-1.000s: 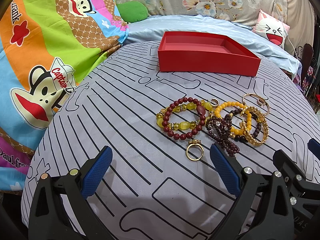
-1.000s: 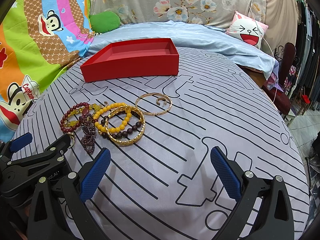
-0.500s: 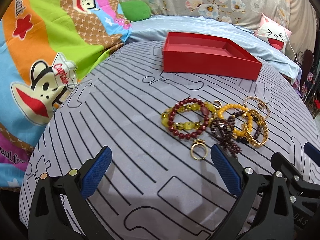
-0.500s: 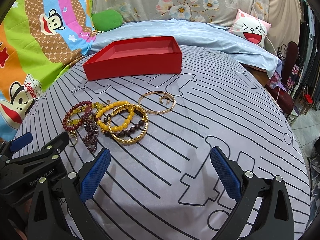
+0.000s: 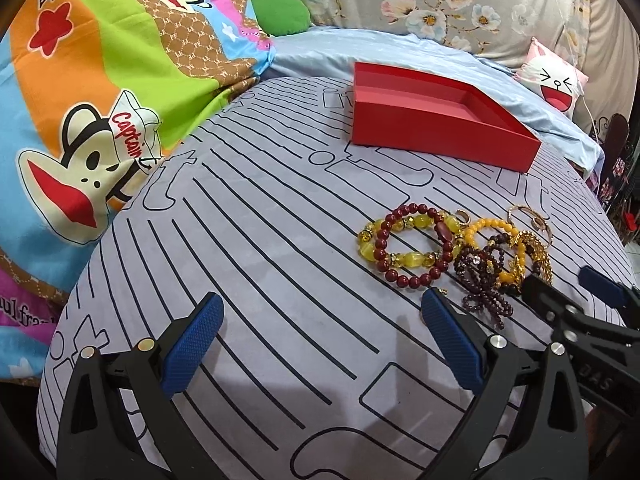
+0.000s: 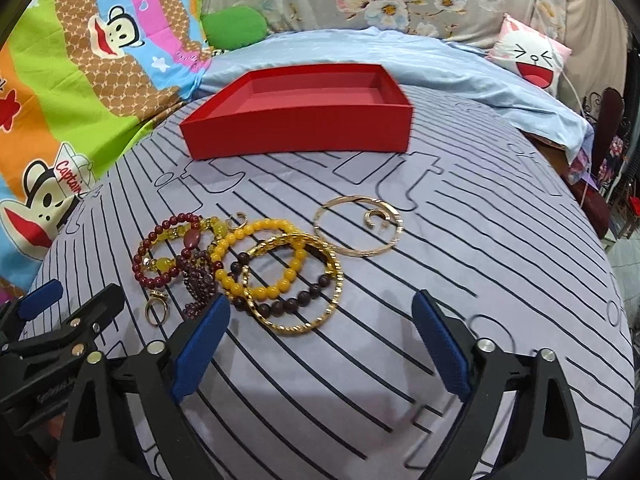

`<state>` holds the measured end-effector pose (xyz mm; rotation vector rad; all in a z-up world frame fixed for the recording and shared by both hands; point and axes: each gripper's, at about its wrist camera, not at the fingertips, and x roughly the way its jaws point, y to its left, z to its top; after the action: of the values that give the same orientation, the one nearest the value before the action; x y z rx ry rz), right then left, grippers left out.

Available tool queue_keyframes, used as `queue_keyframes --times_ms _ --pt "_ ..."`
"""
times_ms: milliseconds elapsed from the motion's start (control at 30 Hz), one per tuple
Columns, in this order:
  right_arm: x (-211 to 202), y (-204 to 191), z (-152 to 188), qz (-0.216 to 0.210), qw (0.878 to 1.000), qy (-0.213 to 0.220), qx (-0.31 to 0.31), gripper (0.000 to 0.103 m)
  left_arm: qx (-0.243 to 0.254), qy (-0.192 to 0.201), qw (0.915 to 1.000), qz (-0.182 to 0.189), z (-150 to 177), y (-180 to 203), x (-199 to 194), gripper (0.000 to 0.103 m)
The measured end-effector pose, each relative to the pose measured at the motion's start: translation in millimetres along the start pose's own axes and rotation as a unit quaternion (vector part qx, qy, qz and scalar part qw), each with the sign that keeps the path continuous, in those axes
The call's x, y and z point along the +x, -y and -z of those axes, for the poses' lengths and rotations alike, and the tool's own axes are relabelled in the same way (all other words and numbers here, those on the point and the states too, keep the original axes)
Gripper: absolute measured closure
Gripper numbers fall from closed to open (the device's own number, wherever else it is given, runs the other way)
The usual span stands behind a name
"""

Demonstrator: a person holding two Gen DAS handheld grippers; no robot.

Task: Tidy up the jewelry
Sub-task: 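Grasp the dark garnet beaded necklace with the left tool while the right tool grasps the twisted gold bangle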

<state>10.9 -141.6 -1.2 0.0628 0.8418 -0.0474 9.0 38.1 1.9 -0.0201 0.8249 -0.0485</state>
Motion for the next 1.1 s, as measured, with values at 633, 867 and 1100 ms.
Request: queue_keyframes --times_ms 633,867,1100 --pt "1.7 -4.6 1.6 -0.024 1.0 -0.008 0.006 0.05 -0.009 -0.011 0.9998 0.012 1.1 -3.1 5.7 0.008" --pt "-16.0 9.3 12.2 -0.012 1.0 -0.001 0.012 0.05 -0.002 -0.001 0.9999 0.012 2.7 4.0 0.0 0.008" --pt "-28.4 27.7 15.9 0.002 1.0 0.009 0.029 0.05 0.017 0.003 0.9989 0.045 7.5 33.9 -8.6 0.009"
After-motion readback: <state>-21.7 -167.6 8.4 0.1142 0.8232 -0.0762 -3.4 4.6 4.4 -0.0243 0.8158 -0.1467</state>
